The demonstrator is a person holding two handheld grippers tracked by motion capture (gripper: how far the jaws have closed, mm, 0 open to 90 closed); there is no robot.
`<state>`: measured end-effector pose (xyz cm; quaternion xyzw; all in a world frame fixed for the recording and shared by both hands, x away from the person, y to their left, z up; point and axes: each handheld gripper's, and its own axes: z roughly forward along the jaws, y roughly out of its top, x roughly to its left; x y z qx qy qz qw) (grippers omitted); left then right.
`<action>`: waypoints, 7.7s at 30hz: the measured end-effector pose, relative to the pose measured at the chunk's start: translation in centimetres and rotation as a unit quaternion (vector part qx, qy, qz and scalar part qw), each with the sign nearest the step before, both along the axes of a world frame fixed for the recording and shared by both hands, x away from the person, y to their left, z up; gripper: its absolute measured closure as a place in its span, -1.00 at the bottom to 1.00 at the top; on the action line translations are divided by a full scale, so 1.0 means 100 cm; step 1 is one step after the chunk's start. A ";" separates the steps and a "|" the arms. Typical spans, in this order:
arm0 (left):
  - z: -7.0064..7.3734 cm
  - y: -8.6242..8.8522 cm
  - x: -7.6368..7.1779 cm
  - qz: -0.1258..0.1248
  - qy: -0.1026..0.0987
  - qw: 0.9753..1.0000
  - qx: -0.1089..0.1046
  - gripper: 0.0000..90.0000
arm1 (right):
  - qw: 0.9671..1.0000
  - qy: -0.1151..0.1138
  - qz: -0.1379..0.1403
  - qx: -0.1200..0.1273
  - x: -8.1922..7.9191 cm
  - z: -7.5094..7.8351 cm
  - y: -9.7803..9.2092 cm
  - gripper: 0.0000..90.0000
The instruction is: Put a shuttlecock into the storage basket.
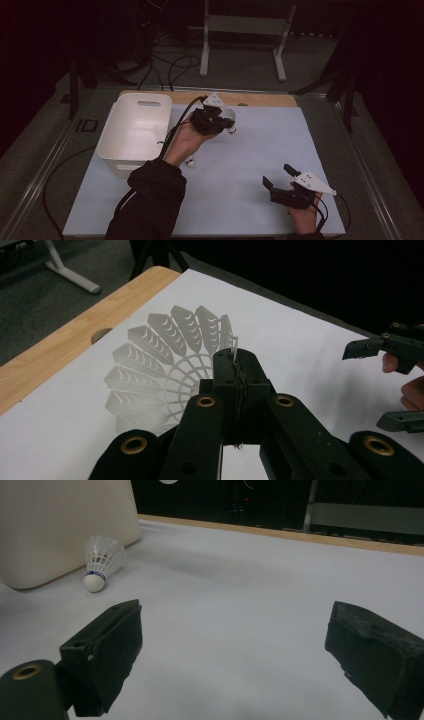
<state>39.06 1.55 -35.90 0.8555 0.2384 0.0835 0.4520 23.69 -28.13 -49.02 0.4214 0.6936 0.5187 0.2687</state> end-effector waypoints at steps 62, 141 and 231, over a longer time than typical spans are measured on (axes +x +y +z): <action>0.021 0.018 -0.015 -0.013 -0.014 1.000 -0.004 0.99 | 1.000 -0.001 -0.001 0.000 0.000 0.000 0.000 -0.82; 0.040 0.074 -0.022 0.029 -0.032 0.999 0.000 0.99 | 1.000 0.000 0.000 -0.002 -0.001 0.000 0.000 -0.82; 0.054 0.146 -0.026 0.101 -0.044 0.994 0.005 0.99 | 1.000 0.000 -0.001 -0.001 0.000 -0.001 0.002 -0.82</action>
